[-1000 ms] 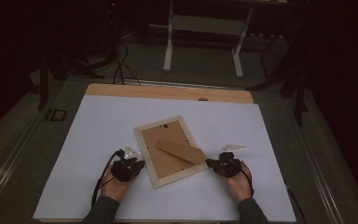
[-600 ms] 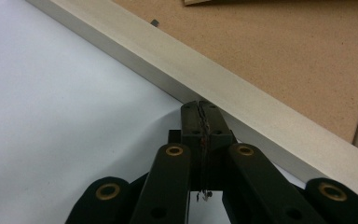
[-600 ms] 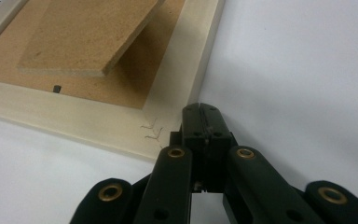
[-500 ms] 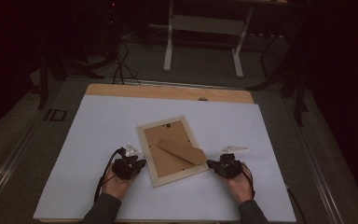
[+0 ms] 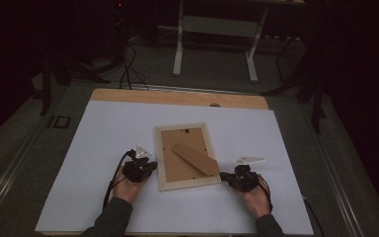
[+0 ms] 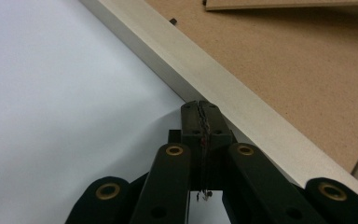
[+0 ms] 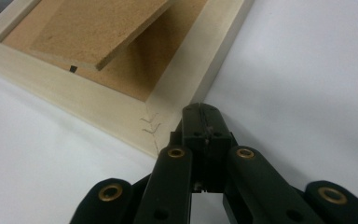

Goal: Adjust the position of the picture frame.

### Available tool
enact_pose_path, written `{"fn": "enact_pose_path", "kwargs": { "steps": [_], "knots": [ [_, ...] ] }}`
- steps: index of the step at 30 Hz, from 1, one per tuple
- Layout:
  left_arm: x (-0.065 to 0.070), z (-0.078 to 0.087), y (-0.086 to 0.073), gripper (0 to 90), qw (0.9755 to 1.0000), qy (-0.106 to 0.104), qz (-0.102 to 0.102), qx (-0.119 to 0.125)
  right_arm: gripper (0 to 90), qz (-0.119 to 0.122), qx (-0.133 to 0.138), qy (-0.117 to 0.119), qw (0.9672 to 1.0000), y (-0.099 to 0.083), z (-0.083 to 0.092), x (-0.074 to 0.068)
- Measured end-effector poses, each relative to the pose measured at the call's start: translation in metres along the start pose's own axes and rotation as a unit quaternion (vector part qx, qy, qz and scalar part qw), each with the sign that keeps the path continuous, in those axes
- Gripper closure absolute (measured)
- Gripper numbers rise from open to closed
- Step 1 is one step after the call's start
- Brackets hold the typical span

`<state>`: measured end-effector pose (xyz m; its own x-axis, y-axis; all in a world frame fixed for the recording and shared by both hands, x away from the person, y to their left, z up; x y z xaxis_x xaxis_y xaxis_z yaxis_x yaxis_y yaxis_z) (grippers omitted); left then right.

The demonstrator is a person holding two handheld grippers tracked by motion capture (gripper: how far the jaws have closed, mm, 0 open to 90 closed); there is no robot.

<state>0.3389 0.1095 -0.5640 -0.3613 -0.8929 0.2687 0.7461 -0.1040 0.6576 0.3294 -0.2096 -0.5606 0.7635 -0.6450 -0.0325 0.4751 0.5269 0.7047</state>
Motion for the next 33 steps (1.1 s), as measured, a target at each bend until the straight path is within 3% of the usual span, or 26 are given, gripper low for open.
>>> {"fn": "enact_pose_path", "kwargs": {
  "steps": [6, 10, 19, 24, 29, 33],
  "knots": [
    [-0.005, -0.008, 0.010, 90.0, 0.9999, -0.004, 0.013, 0.001, 89.9, 0.002, -0.002, 0.005, 1.0000, -0.001, 0.001, -0.004],
    [-0.008, -0.013, 0.017, 90.0, 0.9999, 0.003, 0.011, 0.003, 89.9, 0.009, -0.007, 0.008, 0.9999, -0.001, 0.002, -0.008],
    [-0.015, -0.019, 0.027, 90.0, 1.0000, -0.007, 0.002, -0.002, 89.9, 0.023, -0.013, 0.019, 0.9995, -0.001, 0.002, -0.019],
    [-0.020, -0.017, 0.027, 90.0, 0.9999, -0.010, 0.009, -0.006, 89.9, 0.037, -0.014, 0.035, 0.9986, 0.000, 0.000, -0.029],
    [-0.023, 0.000, 0.022, 90.0, 0.9996, 0.003, 0.024, 0.016, 89.9, 0.048, -0.013, 0.050, 0.9975, 0.002, -0.003, -0.038],
    [-0.019, 0.017, 0.015, 90.0, 0.9997, 0.004, 0.009, 0.024, 89.9, 0.054, -0.013, 0.057, 0.9968, 0.003, -0.005, -0.042]
  ]
}}
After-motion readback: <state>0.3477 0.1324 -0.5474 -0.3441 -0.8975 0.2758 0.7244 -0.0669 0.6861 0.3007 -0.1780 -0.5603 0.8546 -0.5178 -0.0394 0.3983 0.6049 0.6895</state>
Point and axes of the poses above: each handheld gripper's, and its own axes: z roughly backward along the jaws, y roughly out of its top, x roughly to its right, the point moved 4 cm from there along -z, roughly forward along the jaws, and after that the axes turned 14 degrees about z, right-handed, at the moved point
